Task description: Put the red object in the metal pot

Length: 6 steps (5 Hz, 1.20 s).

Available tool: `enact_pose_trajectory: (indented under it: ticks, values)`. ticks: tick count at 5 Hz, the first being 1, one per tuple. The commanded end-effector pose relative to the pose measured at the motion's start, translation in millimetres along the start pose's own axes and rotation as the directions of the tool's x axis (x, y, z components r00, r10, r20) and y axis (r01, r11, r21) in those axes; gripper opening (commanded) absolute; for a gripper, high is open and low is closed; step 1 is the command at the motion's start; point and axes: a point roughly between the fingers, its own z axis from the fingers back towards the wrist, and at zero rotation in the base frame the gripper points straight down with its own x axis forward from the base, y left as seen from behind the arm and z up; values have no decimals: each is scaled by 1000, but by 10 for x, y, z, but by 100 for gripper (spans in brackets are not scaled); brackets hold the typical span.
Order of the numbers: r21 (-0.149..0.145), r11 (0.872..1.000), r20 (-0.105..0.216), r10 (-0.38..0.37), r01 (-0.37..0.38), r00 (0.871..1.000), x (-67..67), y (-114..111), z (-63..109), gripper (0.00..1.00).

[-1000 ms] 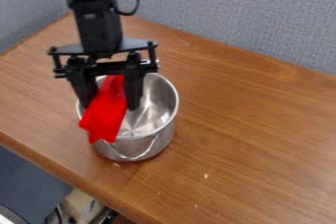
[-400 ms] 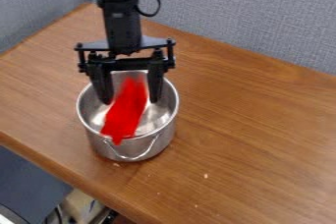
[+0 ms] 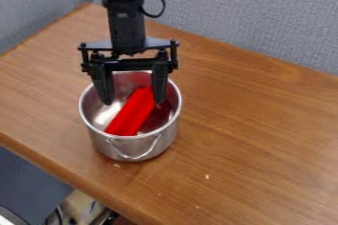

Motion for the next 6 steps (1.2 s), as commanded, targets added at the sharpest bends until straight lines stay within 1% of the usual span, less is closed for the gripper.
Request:
enact_pose_trajectory:
  ticks: [1, 2, 3, 4, 5, 6]
  values:
    - [-29, 998, 56, 52, -50, 997, 61, 27, 193, 100]
    - [-26, 999, 65, 49, -47, 997, 49, 0, 224, 100]
    - [-33, 995, 78, 91, -89, 993, -17, -140, 325, 100]
    - [-36, 996, 156, 86, -81, 984, -146, -347, 509, 100]
    - [-51, 999, 187, 21, -12, 982, -242, -523, 648, 100]
    - [-53, 999, 218, 6, 6, 976, -219, -411, 553, 100]
